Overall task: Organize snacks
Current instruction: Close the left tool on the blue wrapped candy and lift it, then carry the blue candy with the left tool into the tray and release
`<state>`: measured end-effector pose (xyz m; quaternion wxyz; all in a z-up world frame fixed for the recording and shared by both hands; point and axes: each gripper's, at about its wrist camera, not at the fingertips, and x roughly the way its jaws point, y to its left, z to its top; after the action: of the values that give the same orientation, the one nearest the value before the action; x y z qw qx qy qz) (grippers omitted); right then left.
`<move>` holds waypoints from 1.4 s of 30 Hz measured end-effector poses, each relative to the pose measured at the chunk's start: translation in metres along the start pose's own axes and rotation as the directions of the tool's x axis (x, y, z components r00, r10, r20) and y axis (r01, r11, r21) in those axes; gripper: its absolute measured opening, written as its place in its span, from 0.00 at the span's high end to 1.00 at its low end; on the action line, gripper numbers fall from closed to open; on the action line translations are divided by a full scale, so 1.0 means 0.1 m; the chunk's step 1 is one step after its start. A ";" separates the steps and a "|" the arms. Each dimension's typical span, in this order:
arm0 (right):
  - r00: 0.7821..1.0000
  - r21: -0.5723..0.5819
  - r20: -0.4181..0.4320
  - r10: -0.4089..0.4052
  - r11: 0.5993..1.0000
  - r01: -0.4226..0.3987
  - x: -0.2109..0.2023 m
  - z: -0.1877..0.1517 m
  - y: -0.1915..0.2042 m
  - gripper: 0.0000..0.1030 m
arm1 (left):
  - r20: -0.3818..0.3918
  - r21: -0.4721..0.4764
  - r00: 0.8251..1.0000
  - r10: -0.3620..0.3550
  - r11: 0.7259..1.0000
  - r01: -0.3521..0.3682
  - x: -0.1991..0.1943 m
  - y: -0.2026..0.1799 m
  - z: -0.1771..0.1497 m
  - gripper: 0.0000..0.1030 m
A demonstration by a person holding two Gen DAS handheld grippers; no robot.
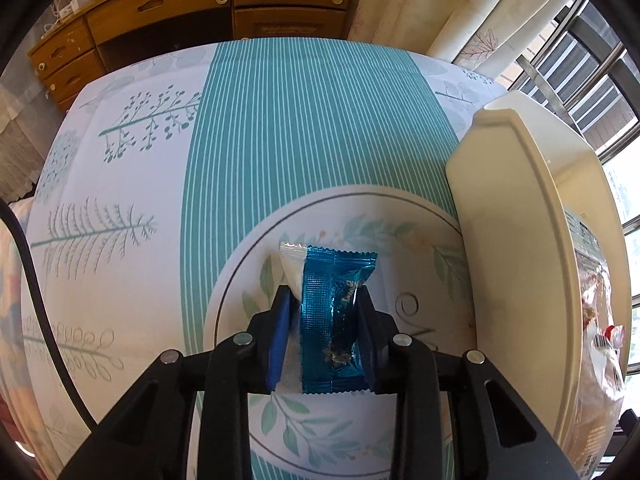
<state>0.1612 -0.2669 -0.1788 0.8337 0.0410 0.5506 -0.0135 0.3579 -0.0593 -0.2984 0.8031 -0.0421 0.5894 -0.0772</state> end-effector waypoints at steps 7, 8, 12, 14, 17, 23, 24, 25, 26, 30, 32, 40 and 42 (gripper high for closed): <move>0.999 -0.012 0.027 0.025 1.000 -0.024 -0.10 -0.03 -0.02 0.08 | -0.002 -0.045 1.000 -0.006 0.999 0.006 -0.26 0.02 -0.27 0.72; 0.999 -0.011 0.033 0.030 0.999 -0.030 -0.12 -0.03 -0.04 0.08 | 0.000 -0.051 1.000 -0.006 0.999 0.006 -0.31 0.02 -0.31 0.72; 0.997 -0.020 0.051 0.064 0.998 -0.063 -0.20 -0.01 -0.07 0.08 | 0.022 -0.079 1.000 -0.001 0.997 0.003 -0.59 0.01 -0.45 0.72; 0.995 -0.029 0.066 0.076 0.997 -0.075 -0.25 -0.01 -0.07 0.08 | 0.035 -0.096 0.999 0.000 0.995 0.003 -0.72 0.03 -0.51 0.72; 0.991 -0.043 0.083 0.104 0.994 -0.100 -0.30 -0.01 -0.07 0.08 | 0.057 -0.114 0.998 -0.007 0.993 0.014 -0.97 0.00 -0.61 0.72; 0.982 -0.070 0.102 0.158 0.986 -0.151 -0.33 -0.03 -0.11 0.08 | 0.108 -0.127 0.994 -0.029 0.991 0.043 -1.45 -0.18 -0.87 0.72; 0.980 -0.071 0.107 0.167 0.985 -0.160 -0.34 -0.03 -0.13 0.08 | 0.117 -0.133 0.992 -0.037 0.990 0.052 -1.52 -0.22 -0.92 0.72; 0.979 -0.071 0.112 0.173 0.984 -0.165 -0.34 -0.04 -0.15 0.08 | 0.124 -0.133 0.991 -0.043 0.989 0.059 -1.58 -0.26 -0.95 0.72; 0.977 -0.071 0.117 0.181 0.982 -0.173 -0.34 -0.04 -0.17 0.08 | 0.133 -0.129 0.990 -0.047 0.990 0.064 -1.65 -0.32 -0.99 0.72; 0.970 -0.053 0.117 0.214 0.976 -0.209 -0.32 -0.07 -0.27 0.07 | 0.130 -0.119 0.989 -0.077 0.989 0.092 -1.80 -0.53 -1.05 0.72; 0.965 -0.028 0.106 0.238 0.971 -0.237 -0.31 -0.08 -0.34 0.07 | 0.135 -0.112 0.987 -0.086 0.988 0.102 -1.86 -0.62 -1.07 0.72; 0.964 0.010 0.073 0.256 0.966 -0.257 -0.21 -0.14 -0.55 0.07 | 0.196 -0.074 0.966 -0.169 0.980 0.186 -2.06 -1.02 -0.88 0.72; 0.963 0.007 0.066 0.261 0.965 -0.262 -0.20 -0.15 -0.58 0.07 | 0.214 -0.059 0.957 -0.195 0.975 0.212 -2.10 -1.14 -0.79 0.72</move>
<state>0.1357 -0.3236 -0.1692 0.8451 0.1196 0.5131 0.0909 0.2123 -0.1335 -0.1070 0.8453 -0.1429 0.4979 -0.1309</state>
